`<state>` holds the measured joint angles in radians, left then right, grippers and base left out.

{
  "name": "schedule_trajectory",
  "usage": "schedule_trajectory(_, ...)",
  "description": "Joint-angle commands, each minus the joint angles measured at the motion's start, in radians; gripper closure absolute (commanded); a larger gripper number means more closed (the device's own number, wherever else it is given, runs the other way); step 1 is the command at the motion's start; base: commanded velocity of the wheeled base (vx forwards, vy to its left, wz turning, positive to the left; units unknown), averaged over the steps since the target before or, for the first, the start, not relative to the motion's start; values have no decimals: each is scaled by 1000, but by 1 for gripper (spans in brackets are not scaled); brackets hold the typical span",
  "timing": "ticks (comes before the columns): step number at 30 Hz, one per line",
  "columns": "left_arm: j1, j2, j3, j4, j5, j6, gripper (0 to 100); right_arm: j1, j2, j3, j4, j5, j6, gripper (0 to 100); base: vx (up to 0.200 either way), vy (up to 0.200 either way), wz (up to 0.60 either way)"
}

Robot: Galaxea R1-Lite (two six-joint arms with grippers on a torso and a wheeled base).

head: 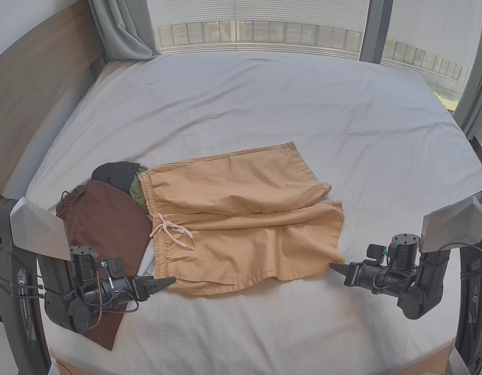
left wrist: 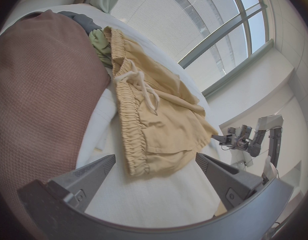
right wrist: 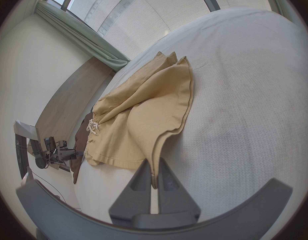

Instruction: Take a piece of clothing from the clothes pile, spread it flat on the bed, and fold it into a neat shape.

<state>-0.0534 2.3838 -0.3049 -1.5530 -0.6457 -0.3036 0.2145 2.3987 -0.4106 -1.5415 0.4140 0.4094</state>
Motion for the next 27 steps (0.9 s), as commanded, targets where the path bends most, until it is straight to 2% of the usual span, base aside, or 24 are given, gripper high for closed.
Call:
schedule_trajectory(1, -14, 40, -23, -1, 47, -3, 0, -1, -3, 0, 0, 0, 0, 100, 0, 0, 0)
schedule_trajectory(9, -29, 66, -53, -1, 64, -15, 0, -1, -4, -2, -2, 0, 0, 100, 0, 0, 0)
schedule_trajectory(12, -36, 66, -66, -1, 64, -58, 0, -1, -4, -2, -2, 0, 0, 100, 0, 0, 0)
schedule_trajectory(16, -65, 69, -83, -1, 113, -92, 0, -1, -4, -2, -2, 0, 0, 100, 0, 0, 0)
schedule_trajectory(24, -71, 90, -102, -1, 121, -98, 0, -1, -12, 1, -2, 0, 0, 100, 0, 0, 0)
schedule_trajectory(25, -71, 92, -102, -1, 121, -98, 100, -1, -13, 3, -2, 0, 0, 100, 0, 0, 0)
schedule_trajectory(27, -71, 90, -102, -1, 121, -98, 100, -1, -15, 6, -2, 0, 0, 100, 0, 0, 0)
